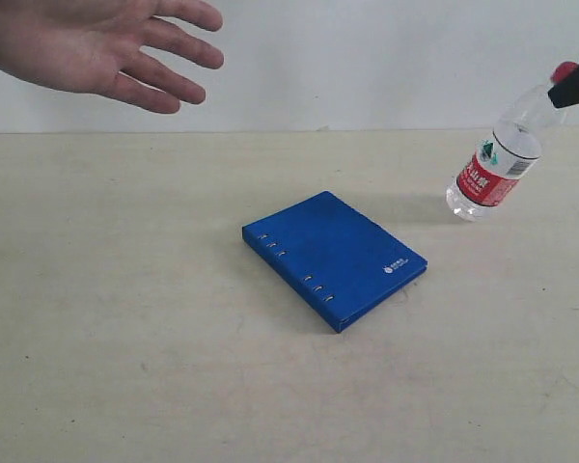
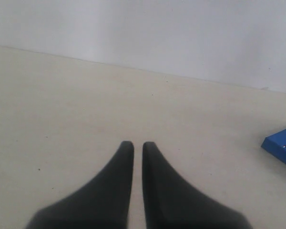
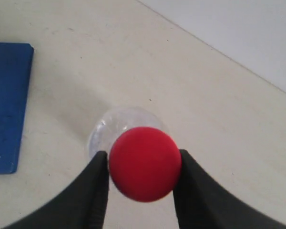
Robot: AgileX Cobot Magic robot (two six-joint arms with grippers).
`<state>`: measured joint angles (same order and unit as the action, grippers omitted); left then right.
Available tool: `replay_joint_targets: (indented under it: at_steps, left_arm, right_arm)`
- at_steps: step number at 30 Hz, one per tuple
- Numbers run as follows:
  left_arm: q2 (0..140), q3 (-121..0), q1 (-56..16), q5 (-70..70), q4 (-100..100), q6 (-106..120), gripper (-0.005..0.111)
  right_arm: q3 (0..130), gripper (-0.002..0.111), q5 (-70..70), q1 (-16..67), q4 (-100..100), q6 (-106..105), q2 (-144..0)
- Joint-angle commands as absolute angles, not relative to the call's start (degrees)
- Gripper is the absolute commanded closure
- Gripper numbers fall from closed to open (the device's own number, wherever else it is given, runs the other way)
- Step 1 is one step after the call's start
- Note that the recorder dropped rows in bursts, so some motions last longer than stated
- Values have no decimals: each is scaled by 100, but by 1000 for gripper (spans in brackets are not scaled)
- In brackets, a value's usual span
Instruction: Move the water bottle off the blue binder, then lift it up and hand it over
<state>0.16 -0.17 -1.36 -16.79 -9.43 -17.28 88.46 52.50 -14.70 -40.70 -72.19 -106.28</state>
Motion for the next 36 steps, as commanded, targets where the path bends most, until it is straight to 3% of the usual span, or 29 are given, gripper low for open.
replay_joint_targets:
  at_steps: [1, 10, 17, 24, 29, 36]
  left_arm:
    - [0, 0, -186, -1653, -899, -1711, 100]
    - [0, 0, -186, -1653, -899, -1711, 100]
    - [0, 0, -186, -1653, -899, -1711, 100]
    - [0, 0, -186, -1653, -899, -1711, 100]
    - [0, 0, -186, -1653, -899, -1711, 100]
    - [0, 0, -186, -1653, -899, -1711, 100]
  right_arm:
    - [8861, 108, 5238, -1480, -4490, -7282, -10565]
    - [8861, 104, 4950, -1480, -4631, -7022, -10565]
    - [8861, 47, 4833, -1480, -4631, -6798, -10629]
    - [8861, 48, 4724, -1480, -4755, -6645, -10600]
    - [8872, 48, 4839, -1480, -5879, -6828, -10122]
    - [8872, 48, 6996, -842, -6223, -5921, -9387]
